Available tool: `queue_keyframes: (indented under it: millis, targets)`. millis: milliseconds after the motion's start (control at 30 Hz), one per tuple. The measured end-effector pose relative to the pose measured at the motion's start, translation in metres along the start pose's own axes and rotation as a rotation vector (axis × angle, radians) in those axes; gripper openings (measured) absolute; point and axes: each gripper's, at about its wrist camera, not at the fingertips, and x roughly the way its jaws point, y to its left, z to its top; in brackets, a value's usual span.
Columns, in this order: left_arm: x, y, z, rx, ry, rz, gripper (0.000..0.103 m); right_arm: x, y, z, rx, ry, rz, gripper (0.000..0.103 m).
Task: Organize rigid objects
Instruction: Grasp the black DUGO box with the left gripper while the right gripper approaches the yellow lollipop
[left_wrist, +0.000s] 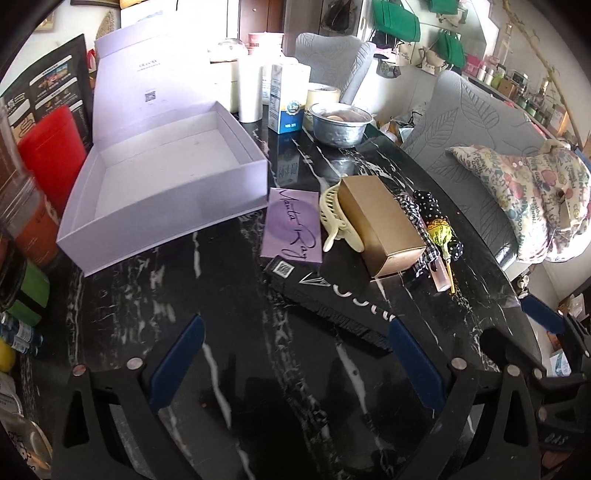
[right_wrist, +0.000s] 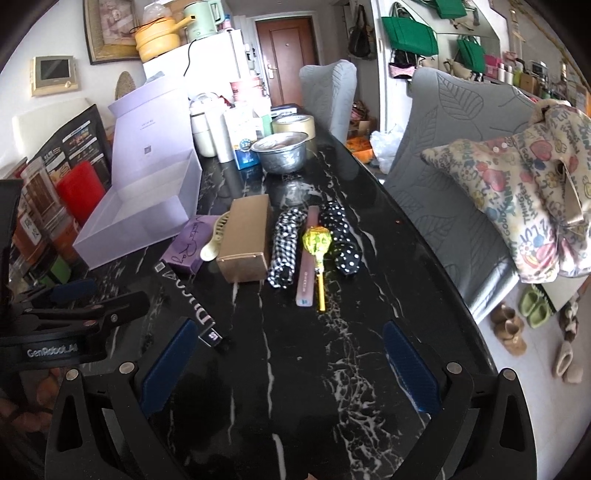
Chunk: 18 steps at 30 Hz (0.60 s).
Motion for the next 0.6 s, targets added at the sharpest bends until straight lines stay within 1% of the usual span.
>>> queue_keyframes:
  millis: [67, 100, 133, 167, 300, 367, 467, 533, 567, 600]
  targets:
    - [0.006, -0.003, 0.002, -0.006, 0.016, -0.004, 0.100, 0.003, -0.005, -0.001, 0.012, 0.010, 0.002, 0.102]
    - [0.012, -0.005, 0.003, -0.016, 0.033, -0.015, 0.097, 0.004, -0.008, -0.002, 0.019, 0.016, 0.002, 0.102]
    - [0.016, -0.006, 0.004, -0.024, 0.047, -0.022, 0.088, 0.006, -0.011, -0.002, 0.023, 0.019, 0.002, 0.102]
    - [0.020, -0.008, 0.005, -0.032, 0.061, -0.024, 0.085, 0.007, -0.014, -0.002, 0.026, 0.021, 0.000, 0.102]
    - [0.033, -0.015, 0.008, -0.025, 0.089, -0.012, 0.084, 0.009, -0.021, 0.000, 0.027, 0.018, -0.015, 0.102]
    - [0.037, -0.017, 0.010, -0.032, 0.103, -0.018, 0.084, 0.012, -0.024, 0.001, 0.026, 0.019, -0.019, 0.102]
    - [0.046, -0.015, 0.016, -0.070, 0.134, -0.045, 0.083, 0.016, -0.029, 0.003, 0.034, 0.022, -0.014, 0.102]
    - [0.052, -0.016, 0.020, -0.080, 0.146, -0.049, 0.074, 0.019, -0.031, 0.005, 0.040, 0.024, -0.008, 0.102]
    - [0.054, -0.016, 0.020, -0.079, 0.151, -0.042, 0.072, 0.021, -0.032, 0.006, 0.042, 0.025, -0.006, 0.102]
    - [0.058, -0.017, 0.021, -0.079, 0.158, -0.035, 0.067, 0.022, -0.033, 0.008, 0.042, 0.027, -0.006, 0.102]
